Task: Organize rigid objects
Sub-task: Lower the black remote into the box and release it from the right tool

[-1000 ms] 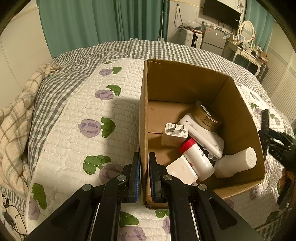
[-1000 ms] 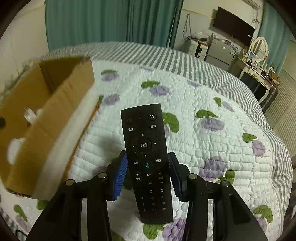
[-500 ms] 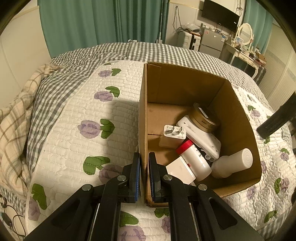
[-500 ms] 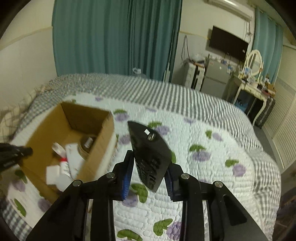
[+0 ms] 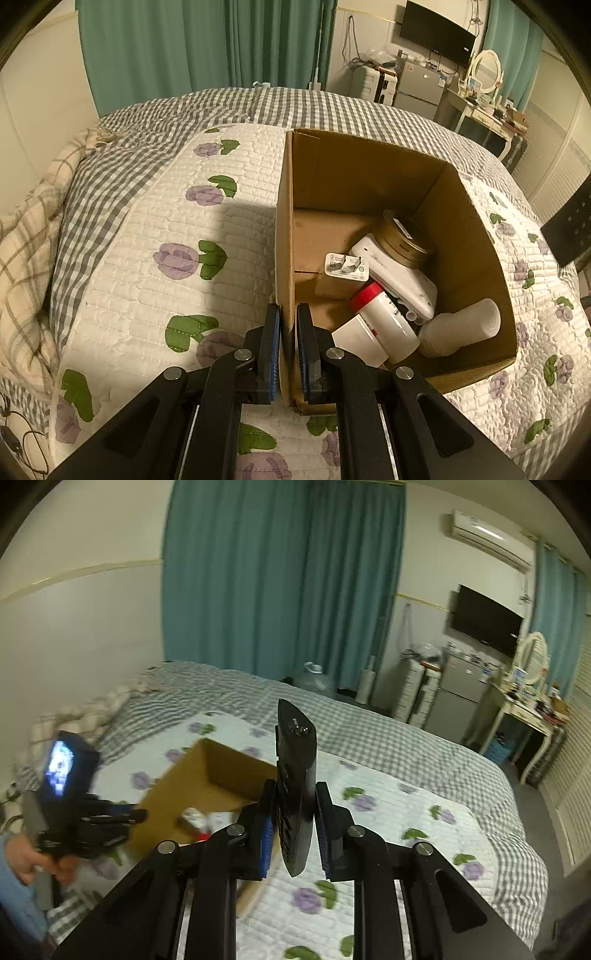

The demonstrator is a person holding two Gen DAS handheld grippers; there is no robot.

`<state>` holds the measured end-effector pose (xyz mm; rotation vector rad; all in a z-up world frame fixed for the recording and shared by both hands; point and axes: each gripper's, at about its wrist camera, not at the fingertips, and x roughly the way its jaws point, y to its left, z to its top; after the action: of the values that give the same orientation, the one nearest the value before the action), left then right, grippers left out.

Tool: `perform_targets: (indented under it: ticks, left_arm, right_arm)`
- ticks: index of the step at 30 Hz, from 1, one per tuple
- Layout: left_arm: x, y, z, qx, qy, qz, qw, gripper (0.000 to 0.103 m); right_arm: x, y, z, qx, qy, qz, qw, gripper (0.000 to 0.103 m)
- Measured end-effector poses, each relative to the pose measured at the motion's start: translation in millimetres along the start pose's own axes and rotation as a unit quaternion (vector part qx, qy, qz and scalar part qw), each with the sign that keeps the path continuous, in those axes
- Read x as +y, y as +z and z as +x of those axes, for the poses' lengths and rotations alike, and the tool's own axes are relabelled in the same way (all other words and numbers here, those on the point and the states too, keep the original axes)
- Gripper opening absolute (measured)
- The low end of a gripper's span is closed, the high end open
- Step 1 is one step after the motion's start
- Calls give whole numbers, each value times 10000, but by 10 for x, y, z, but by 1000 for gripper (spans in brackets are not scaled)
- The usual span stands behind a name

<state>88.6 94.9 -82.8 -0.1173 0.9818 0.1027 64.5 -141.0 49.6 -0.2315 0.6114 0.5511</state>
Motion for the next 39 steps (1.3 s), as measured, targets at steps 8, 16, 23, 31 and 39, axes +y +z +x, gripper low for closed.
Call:
perform_targets:
  ticks: [8,16,23,31,39]
  left_arm:
    - [0,15,-47,-110,-28,61,9999,8]
    - [16,19,-29,-122,-69,59,9999,8]
    - [38,11,28,-72,-105,36,9999,8]
    - [35,14,48,-66,-102,24,9999,8]
    - [32,21,55,-59,-149,16,9999,8]
  right_arm:
    - [417,-80,294,506,569,-198,9969,19]
    - [624,-237,825,1084,1057,-132,9884,18]
    - [682,-336,1370,1470,1071,-54,9833,18]
    - [554,-187,1783,1535,1090,314,9816,18]
    - [819,-231,2340,2029,820,-25,9758,18]
